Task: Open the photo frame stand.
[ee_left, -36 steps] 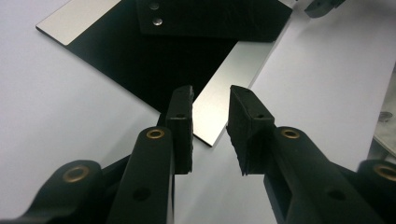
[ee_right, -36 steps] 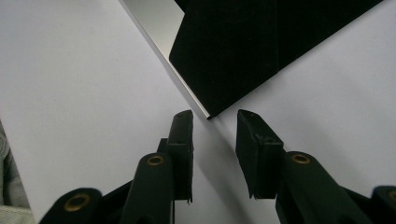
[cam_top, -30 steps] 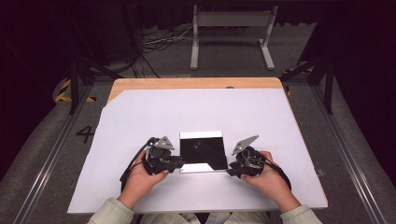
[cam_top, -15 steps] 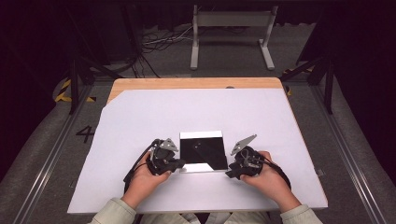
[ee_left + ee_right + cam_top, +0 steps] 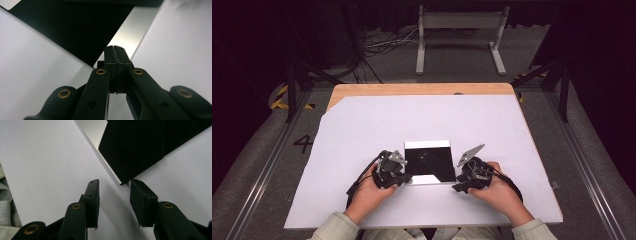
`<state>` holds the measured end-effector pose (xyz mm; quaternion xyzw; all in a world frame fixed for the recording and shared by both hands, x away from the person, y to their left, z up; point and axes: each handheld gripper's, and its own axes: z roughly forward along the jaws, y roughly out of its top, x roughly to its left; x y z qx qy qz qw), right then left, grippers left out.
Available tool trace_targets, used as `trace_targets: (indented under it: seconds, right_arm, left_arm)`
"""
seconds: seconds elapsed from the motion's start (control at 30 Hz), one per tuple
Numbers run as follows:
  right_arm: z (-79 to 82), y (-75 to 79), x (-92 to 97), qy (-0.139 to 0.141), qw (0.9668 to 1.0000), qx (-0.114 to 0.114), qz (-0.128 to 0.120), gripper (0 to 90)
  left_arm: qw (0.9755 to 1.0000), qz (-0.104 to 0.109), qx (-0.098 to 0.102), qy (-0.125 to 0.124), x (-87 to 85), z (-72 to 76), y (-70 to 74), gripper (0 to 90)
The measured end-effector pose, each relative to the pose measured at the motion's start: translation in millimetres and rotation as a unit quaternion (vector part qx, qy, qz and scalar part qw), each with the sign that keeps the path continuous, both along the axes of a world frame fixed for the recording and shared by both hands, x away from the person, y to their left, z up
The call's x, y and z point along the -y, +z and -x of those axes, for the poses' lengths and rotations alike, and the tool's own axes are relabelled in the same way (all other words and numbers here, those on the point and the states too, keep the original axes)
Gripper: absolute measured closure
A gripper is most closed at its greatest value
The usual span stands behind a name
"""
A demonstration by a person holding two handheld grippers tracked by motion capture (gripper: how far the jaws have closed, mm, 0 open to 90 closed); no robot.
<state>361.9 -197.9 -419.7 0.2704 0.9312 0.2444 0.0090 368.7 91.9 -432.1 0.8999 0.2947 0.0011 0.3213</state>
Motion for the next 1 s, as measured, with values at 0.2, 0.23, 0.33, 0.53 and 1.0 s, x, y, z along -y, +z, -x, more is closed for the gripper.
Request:
trace_targets:
  seconds: [0.2, 0.23, 0.33, 0.53, 1.0]
  right_arm:
    - [0.0, 0.5, -2.2, 0.003, 1.0000, -0.003, 0.006, 57.0]
    - [0.1, 0.4, -2.4, 0.002, 1.0000, -0.002, 0.006, 56.9]
    - [0.4, 0.7, -1.6, 0.002, 1.0000, 0.002, 0.004, 58.0]
    - [0.5, 3.3, 1.3, 0.000, 0.9999, 0.002, -0.010, 58.5]
    - [4.1, 25.3, 4.5, 0.003, 0.9971, 0.030, -0.070, 65.7]
  left_arm:
    - [1.0000, -0.002, 0.002, -0.001, 0.8, -0.2, 0.0, 90.0]
    - [1.0000, -0.001, 0.002, -0.001, 1.3, 0.2, -0.2, 90.0]
    - [1.0000, -0.002, 0.002, -0.001, 2.0, 0.5, -0.1, 90.0]
    - [1.0000, -0.004, 0.007, -0.001, 2.7, 1.4, -0.1, 90.0]
    - [1.0000, 0.001, 0.003, 0.001, 2.0, 1.0, -0.6, 90.0]
